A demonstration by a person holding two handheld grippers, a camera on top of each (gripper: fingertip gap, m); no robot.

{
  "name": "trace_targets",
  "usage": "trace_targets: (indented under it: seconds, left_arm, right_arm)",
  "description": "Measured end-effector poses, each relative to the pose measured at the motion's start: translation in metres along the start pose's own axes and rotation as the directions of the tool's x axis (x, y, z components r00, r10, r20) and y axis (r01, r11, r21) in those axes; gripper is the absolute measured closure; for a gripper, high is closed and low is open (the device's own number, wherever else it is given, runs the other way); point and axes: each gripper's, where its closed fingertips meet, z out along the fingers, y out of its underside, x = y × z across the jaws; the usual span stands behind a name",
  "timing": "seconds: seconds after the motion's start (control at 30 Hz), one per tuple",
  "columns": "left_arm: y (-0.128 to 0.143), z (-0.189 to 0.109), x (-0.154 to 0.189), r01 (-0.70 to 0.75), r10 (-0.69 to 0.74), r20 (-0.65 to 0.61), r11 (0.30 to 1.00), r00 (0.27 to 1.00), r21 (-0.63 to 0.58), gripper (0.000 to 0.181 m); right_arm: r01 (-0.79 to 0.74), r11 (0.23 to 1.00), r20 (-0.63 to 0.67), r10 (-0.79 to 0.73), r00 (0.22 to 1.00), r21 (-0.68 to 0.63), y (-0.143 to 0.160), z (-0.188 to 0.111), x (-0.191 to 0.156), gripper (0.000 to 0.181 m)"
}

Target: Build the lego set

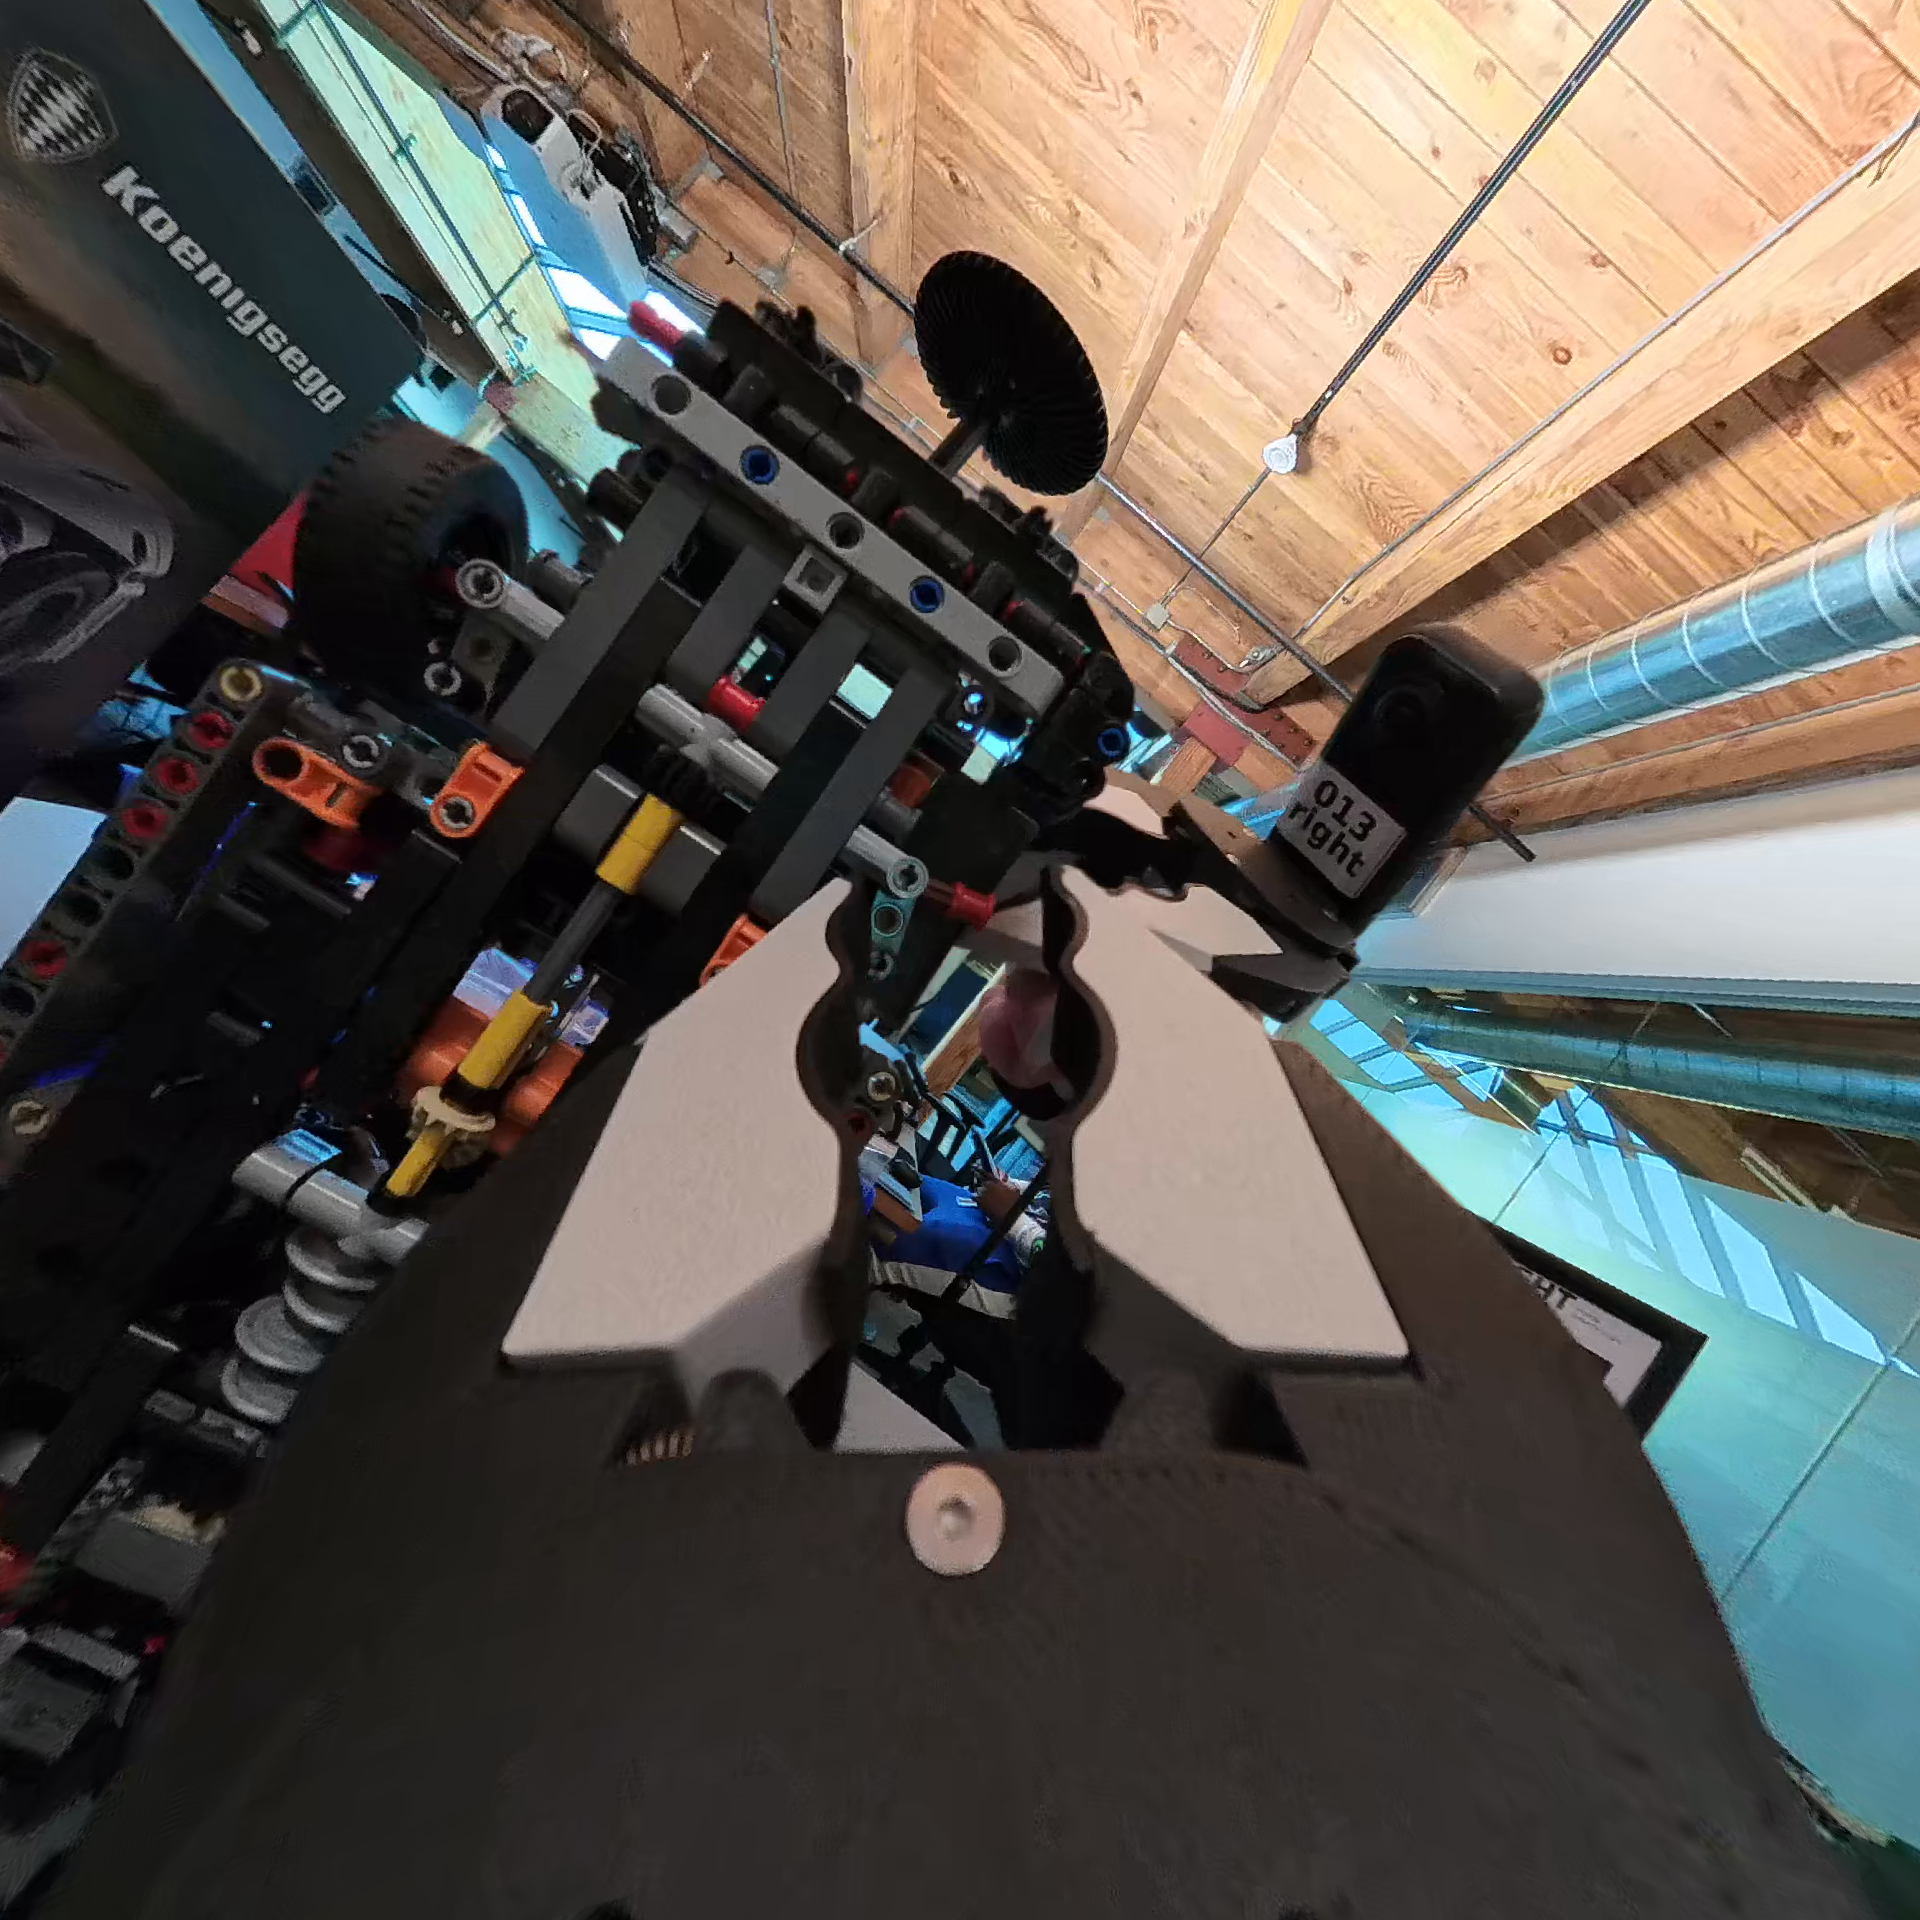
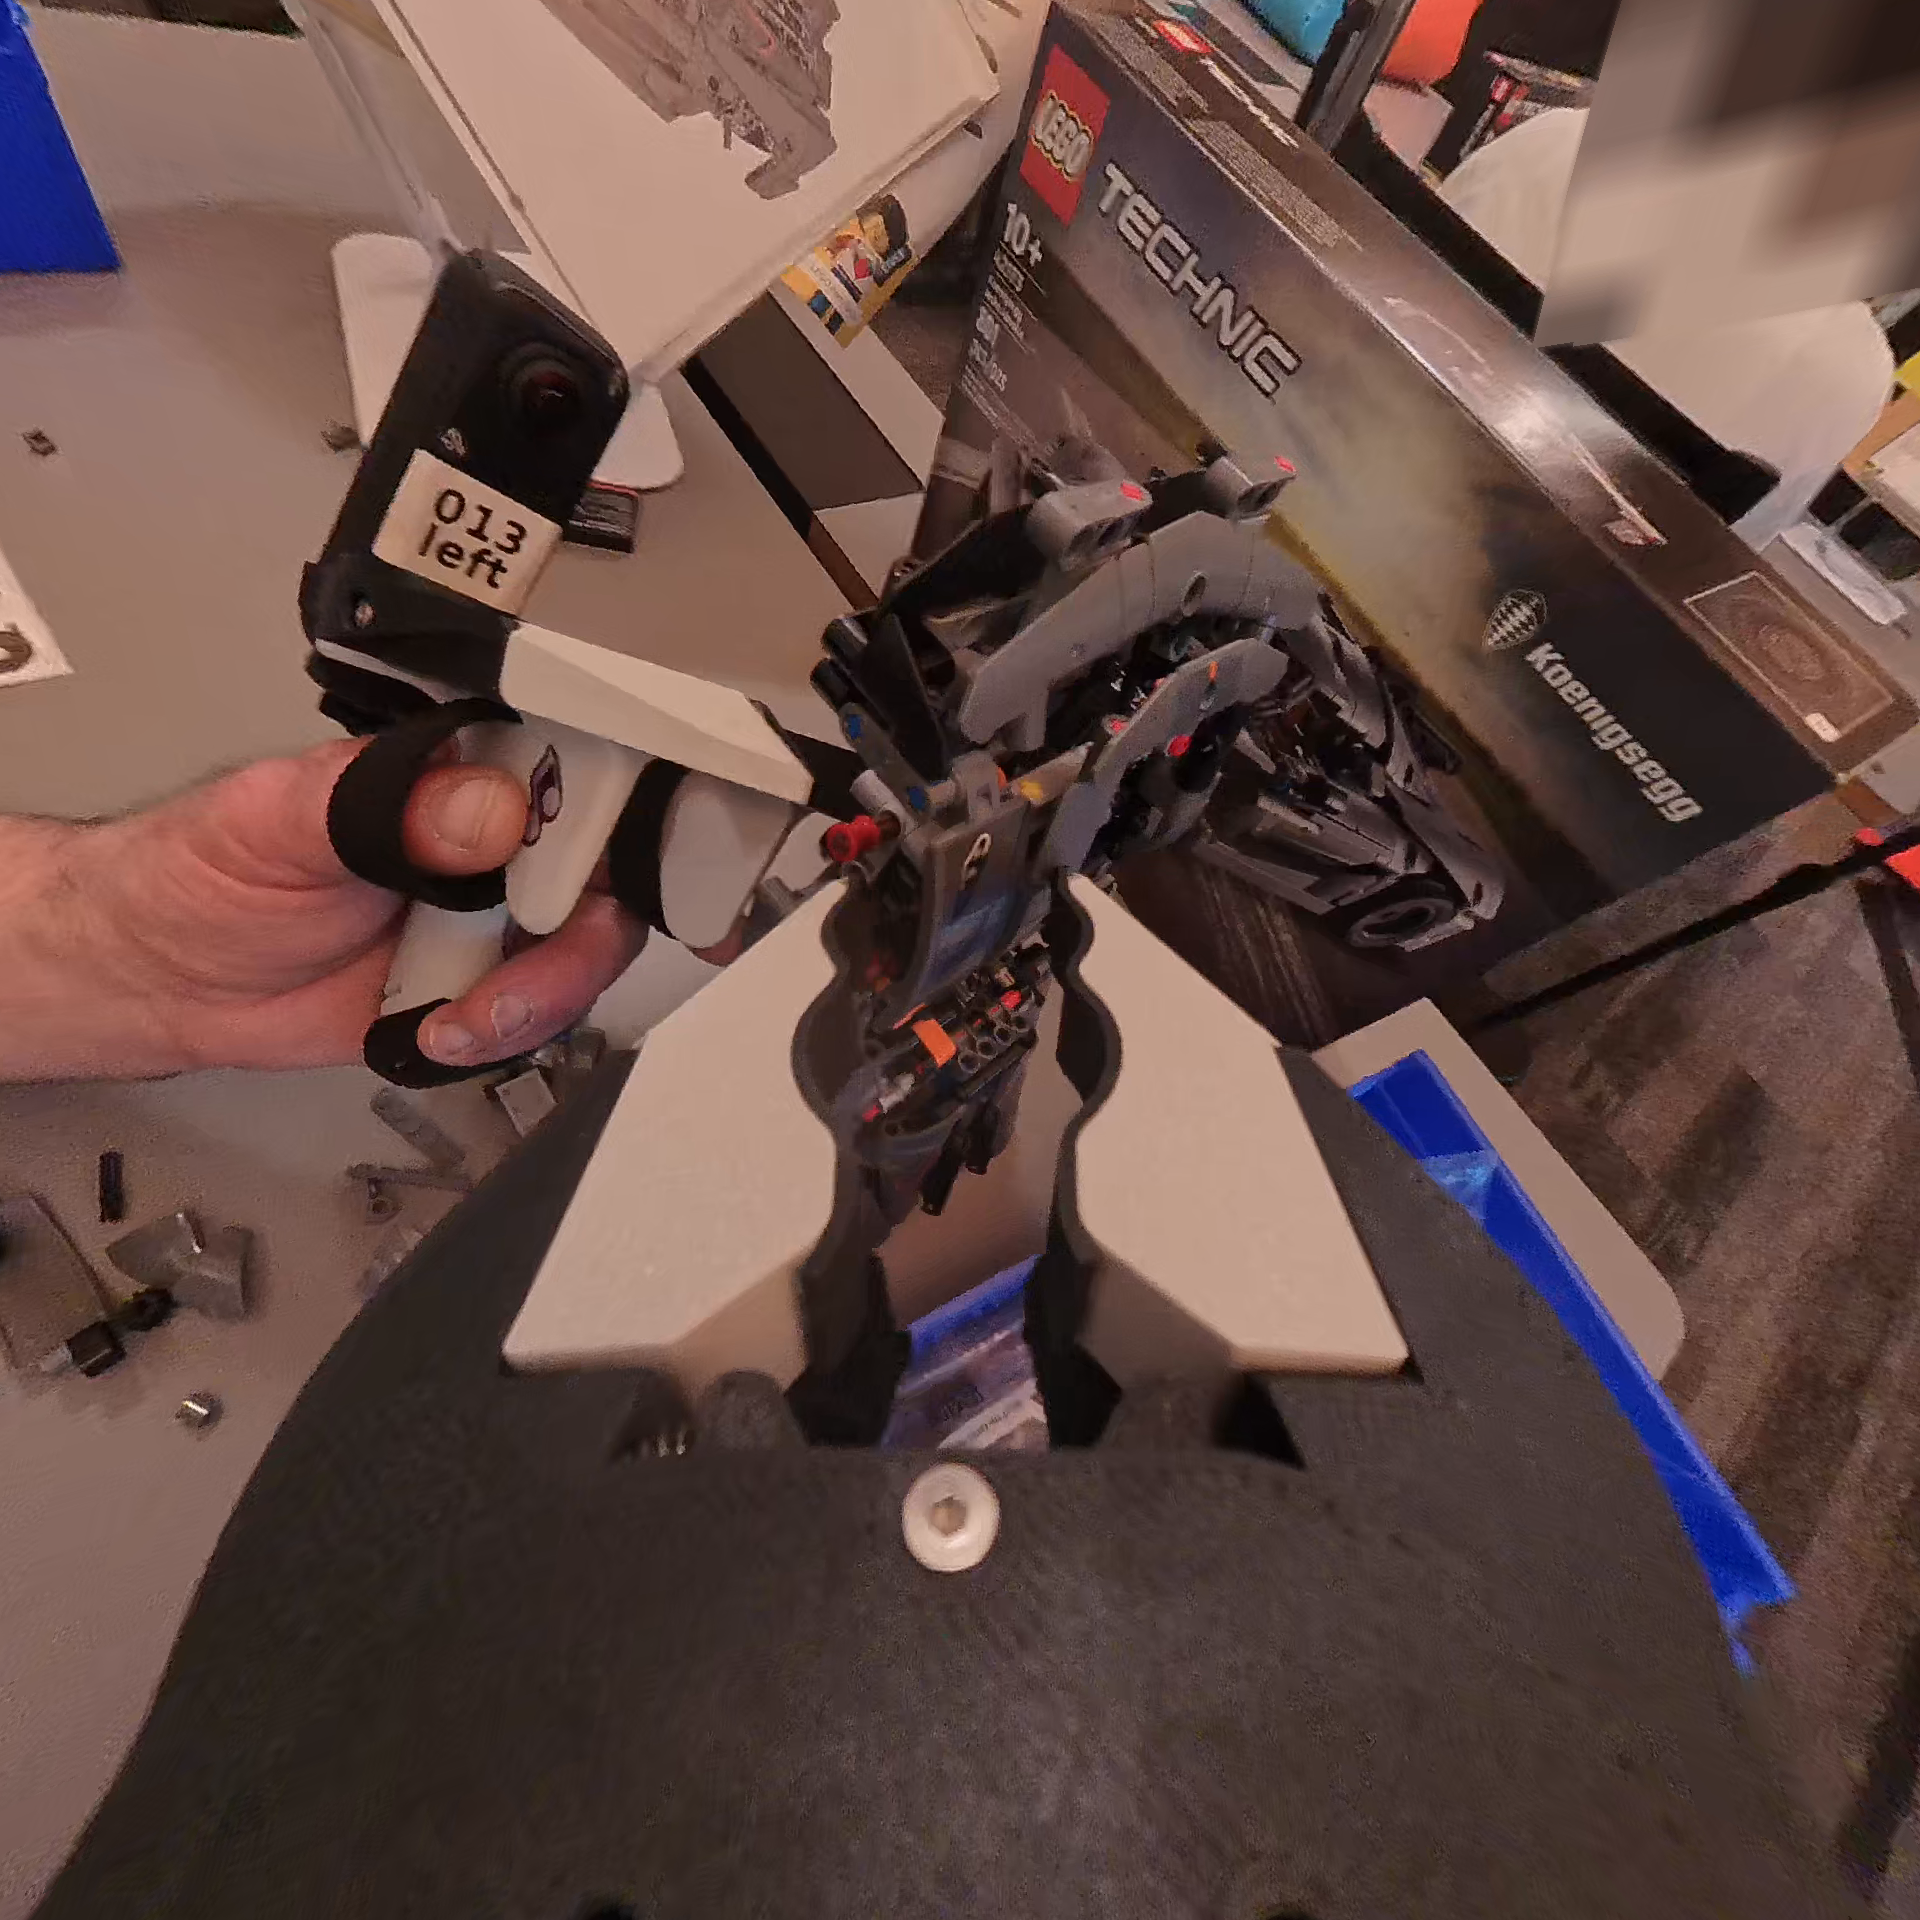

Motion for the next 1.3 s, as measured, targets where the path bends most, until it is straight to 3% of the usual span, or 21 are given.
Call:
trace_targets:
  seconds: [0.3, 1.3]
  left_arm:
    - [0.0013, 0.0016, 0.001, -0.008, 0.008, -0.002, 1.0, 1.0, -0.002, 0.15]
    - [0.0062, 0.0014, -0.0005, -0.047, 0.048, 0.016, 0.998, 0.999, -0.039, 0.16]
  right_arm:
    - [-0.092, 0.995, 0.038, 0.09, 0.995, 0.036, -0.0012, 0.0037, 0.0019, 0.135]
    - [-0.121, 0.989, 0.102, 0.112, 0.988, 0.086, -0.004, 0.0004, -0.0026, 0.141]
